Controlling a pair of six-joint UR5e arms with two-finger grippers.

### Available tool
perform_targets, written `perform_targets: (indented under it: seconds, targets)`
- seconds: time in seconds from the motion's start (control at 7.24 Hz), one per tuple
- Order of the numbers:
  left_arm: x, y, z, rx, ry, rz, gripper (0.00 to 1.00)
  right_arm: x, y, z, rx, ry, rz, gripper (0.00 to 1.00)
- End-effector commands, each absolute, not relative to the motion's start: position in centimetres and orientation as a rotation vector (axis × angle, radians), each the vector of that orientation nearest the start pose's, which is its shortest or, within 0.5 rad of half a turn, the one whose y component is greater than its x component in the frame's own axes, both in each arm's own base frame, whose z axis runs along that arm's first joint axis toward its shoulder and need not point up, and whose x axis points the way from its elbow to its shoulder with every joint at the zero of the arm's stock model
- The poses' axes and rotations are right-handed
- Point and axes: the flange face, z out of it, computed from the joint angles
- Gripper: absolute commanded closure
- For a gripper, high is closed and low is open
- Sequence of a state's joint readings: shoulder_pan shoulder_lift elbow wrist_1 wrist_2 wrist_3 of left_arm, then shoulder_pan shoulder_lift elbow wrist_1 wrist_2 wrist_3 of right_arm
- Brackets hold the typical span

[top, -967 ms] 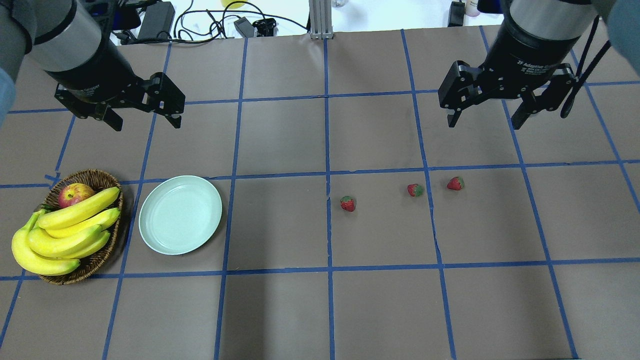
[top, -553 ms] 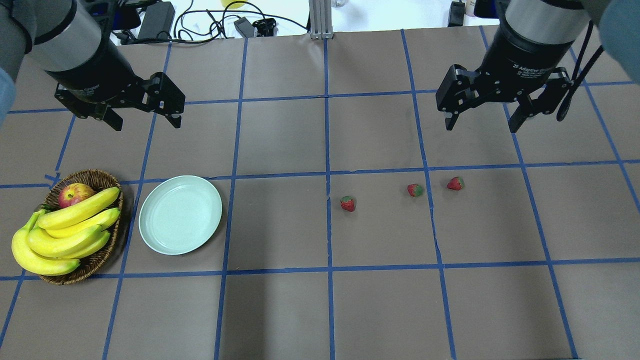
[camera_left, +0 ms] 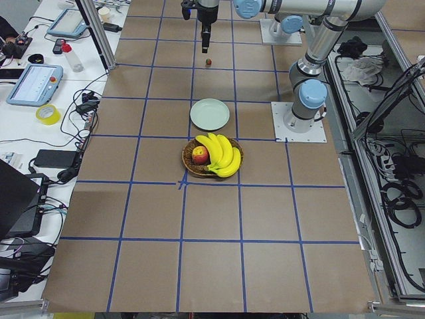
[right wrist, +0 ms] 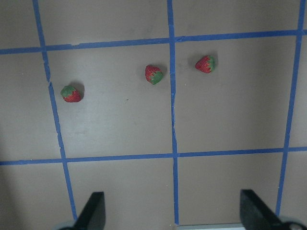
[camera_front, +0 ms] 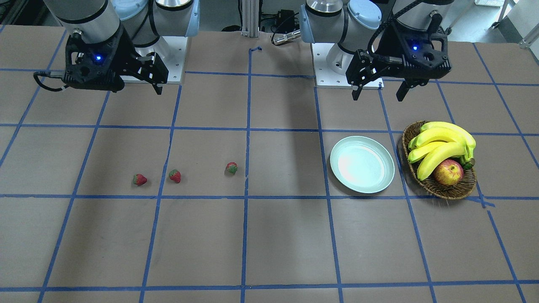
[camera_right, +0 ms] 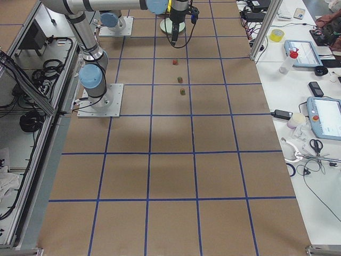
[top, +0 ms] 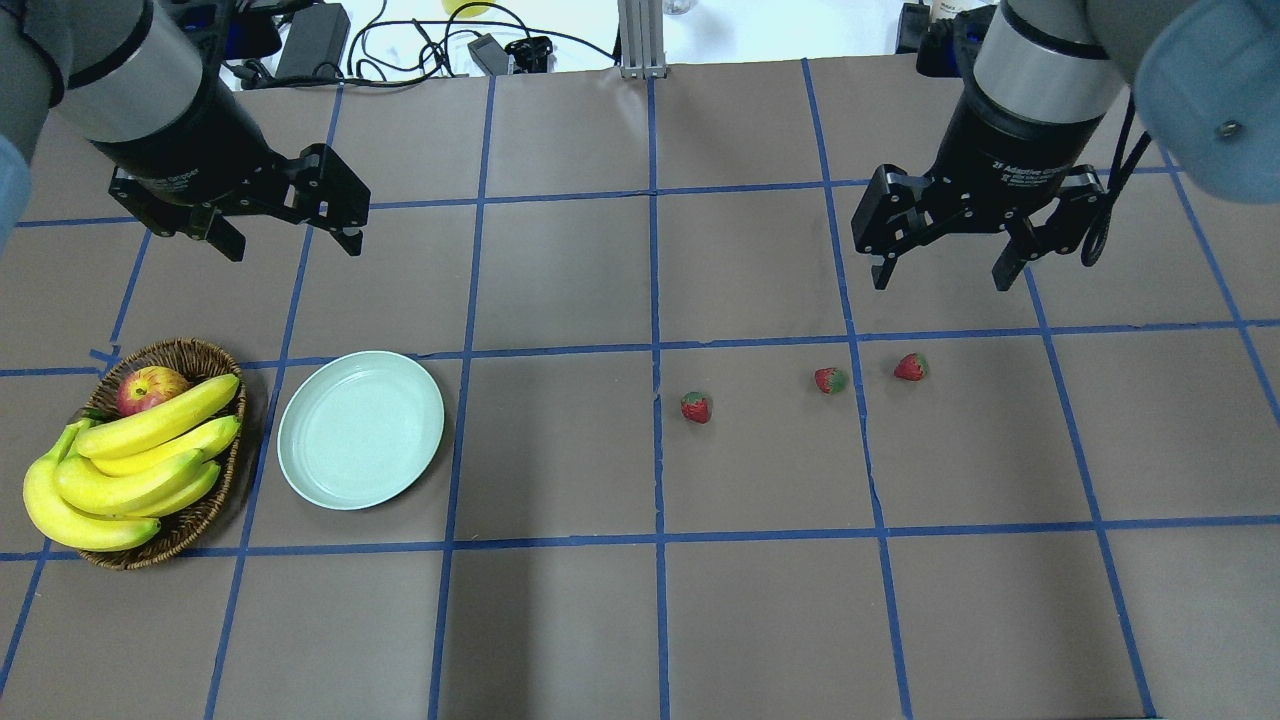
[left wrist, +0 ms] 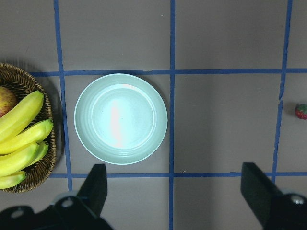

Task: Collect all strawberries into plate
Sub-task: 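Move the right gripper down to the strawberry nearest the plate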

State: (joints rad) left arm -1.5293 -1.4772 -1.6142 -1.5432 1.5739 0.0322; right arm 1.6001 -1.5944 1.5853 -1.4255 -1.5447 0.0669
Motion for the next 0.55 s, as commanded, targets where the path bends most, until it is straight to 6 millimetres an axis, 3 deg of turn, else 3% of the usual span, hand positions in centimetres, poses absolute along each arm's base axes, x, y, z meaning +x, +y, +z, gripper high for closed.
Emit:
perform_targets:
  seconds: [0.0, 0.41]
  targets:
    - [-11.4, -46.4, 51.4, -0.015, 3.133, -0.122, 0.0, 16.9, -46.7, 46.2, 0.001, 3.116, 0.235, 0.0]
    - [-11.4, -46.4, 51.2, -0.015, 3.134, -0.115, 0.0, 17.4, -47.1, 44.6, -0.011, 3.115, 0.22, 0.0]
